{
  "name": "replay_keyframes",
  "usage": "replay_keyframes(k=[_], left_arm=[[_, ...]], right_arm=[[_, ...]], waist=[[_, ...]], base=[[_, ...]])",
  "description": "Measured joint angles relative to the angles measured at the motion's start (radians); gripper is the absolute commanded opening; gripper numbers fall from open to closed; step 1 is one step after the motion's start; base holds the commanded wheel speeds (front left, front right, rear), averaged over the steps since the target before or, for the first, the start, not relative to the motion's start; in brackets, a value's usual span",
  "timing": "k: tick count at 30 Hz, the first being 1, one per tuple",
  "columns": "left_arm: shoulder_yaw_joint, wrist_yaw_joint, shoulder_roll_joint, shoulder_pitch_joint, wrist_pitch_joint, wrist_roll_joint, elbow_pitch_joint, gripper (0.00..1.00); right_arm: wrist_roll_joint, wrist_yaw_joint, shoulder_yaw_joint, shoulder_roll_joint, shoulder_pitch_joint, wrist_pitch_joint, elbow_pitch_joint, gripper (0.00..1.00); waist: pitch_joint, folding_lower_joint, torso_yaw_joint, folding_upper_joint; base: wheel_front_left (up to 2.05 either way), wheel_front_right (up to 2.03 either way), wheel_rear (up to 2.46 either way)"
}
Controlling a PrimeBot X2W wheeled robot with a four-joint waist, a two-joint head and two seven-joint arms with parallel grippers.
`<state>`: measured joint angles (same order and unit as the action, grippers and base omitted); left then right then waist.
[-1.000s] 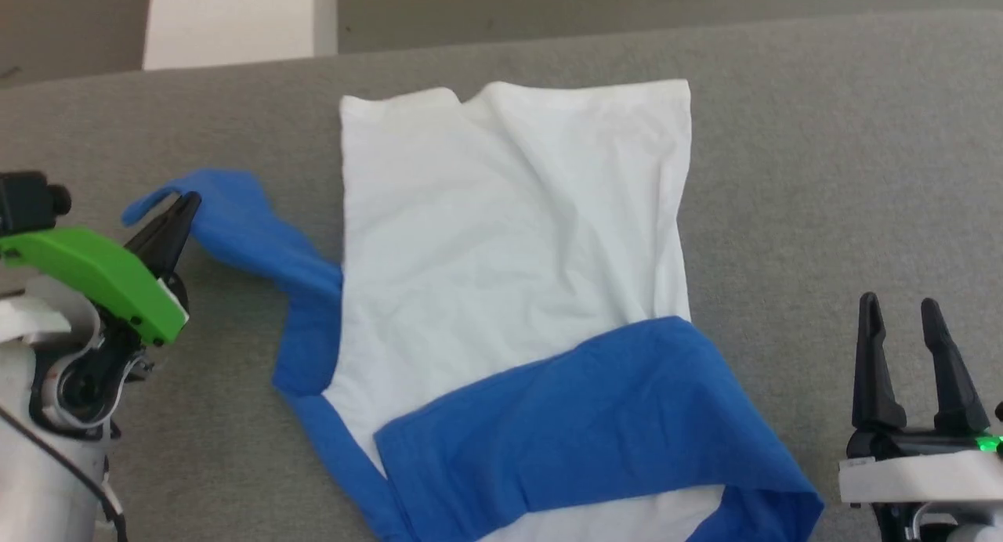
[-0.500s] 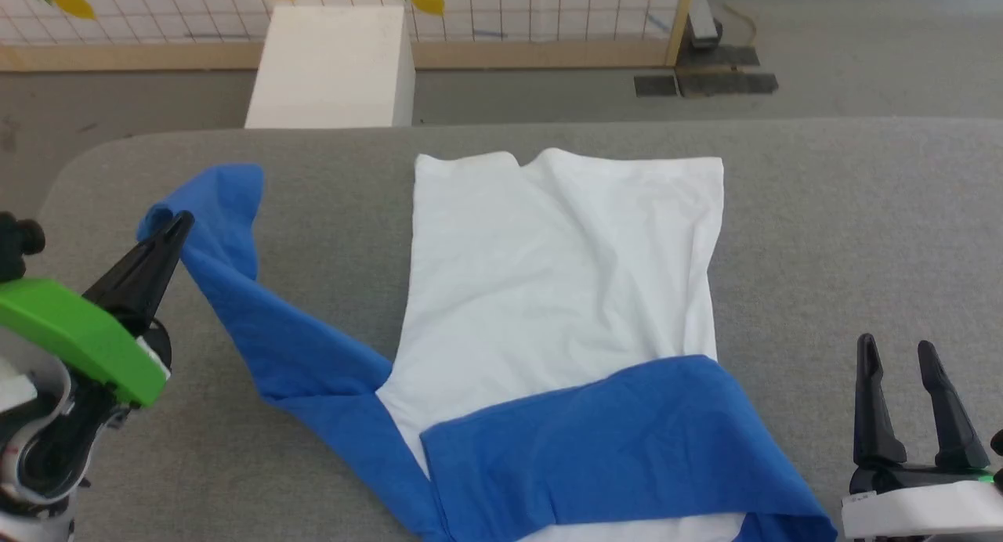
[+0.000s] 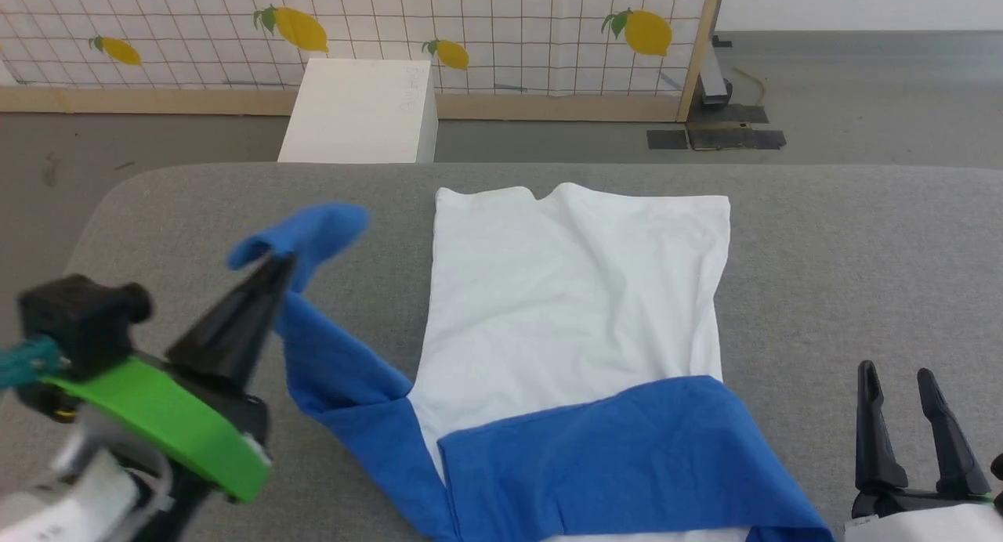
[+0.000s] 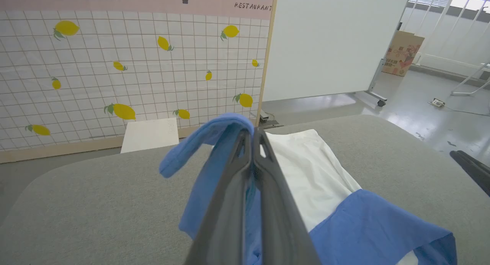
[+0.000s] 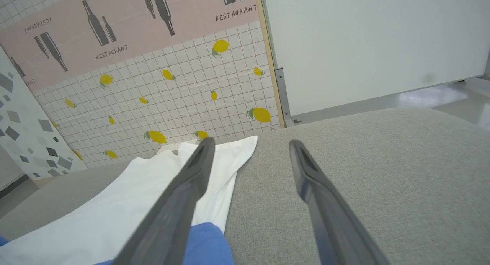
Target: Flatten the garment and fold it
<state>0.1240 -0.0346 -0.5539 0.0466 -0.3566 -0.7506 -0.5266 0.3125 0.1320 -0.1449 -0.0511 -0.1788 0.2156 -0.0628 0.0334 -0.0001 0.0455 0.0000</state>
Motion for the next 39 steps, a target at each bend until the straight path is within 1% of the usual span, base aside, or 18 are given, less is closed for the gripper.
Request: replay_keyframes(k=[3,7,11,13,16,18,23,26,28,32,37,39], left_arm=[[0.087,0.02,0.037,0.0,0.002,0.074,-0.038,0.0],[0.207,0.036,0.079,0.001,-0.003,0.189,-0.039,0.0],[0.35,0.039,0.161,0.011,0.007,0.289,0.005,0.0],[0.409,0.033,0.199,0.033,0.024,0.325,0.053,0.0],[0.483,0.012,0.248,0.077,0.047,0.371,0.121,0.0],[0.516,0.002,0.283,0.109,0.071,0.398,0.162,0.0],[0.618,-0.039,0.36,0.204,0.125,0.46,0.274,0.0],[0.68,-0.057,0.378,0.246,0.15,0.498,0.356,0.0],[0.717,-0.065,0.39,0.257,0.165,0.504,0.418,0.0],[0.802,-0.08,0.398,0.266,0.173,0.531,0.546,0.0],[0.884,-0.088,0.407,0.273,0.163,0.512,0.674,0.0],[0.9,-0.088,0.418,0.277,0.163,0.493,0.709,0.0]], right_arm=[[0.003,0.0,-0.004,0.0,-0.002,0.0,0.0,1.0],[0.006,0.0,-0.01,0.0,-0.002,0.0,0.0,1.0],[0.006,0.0,-0.017,0.0,-0.001,0.005,0.002,1.0],[0.006,0.0,-0.015,0.0,0.0,0.005,0.004,1.0],[0.009,0.0,-0.012,0.0,0.004,0.009,0.006,1.0],[0.011,0.0,-0.013,0.0,0.006,0.011,0.007,1.0],[0.011,0.0,-0.012,0.0,0.022,0.011,0.012,1.0],[0.011,0.0,-0.011,0.0,0.028,0.014,0.014,1.0],[0.011,0.0,-0.009,0.0,0.037,0.014,0.016,1.0],[0.012,0.0,-0.007,0.0,0.042,0.015,0.023,1.0],[0.013,0.0,-0.005,0.0,0.049,0.022,0.034,1.0],[0.013,0.0,-0.005,0.0,0.055,0.022,0.037,1.0]], waist=[[0.003,0.0,-0.002,0.0],[0.013,0.0,-0.007,0.0],[0.031,0.0,-0.011,0.0],[0.041,0.0,-0.012,0.0],[0.056,0.0001,-0.017,0.0],[0.066,0.0001,-0.018,0.0],[0.093,0.0001,-0.022,0.0],[0.108,0.0001,-0.025,0.0],[0.116,0.0001,-0.029,0.0],[0.132,0.0001,-0.037,0.0],[0.147,0.0001,-0.046,0.0],[0.152,0.0001,-0.048,0.0]], base=[[0.0,0.0,0.0],[0.0,0.0,0.0],[0.0,0.0,0.0],[0.0,0.0,0.0],[0.0,0.0,0.0],[0.0,0.0,0.0],[0.0,0.0,0.0],[0.0,0.0,0.0],[0.0,0.0,0.0],[0.0,0.0,0.0],[0.0,0.0,0.0],[0.0,0.0,0.0]])
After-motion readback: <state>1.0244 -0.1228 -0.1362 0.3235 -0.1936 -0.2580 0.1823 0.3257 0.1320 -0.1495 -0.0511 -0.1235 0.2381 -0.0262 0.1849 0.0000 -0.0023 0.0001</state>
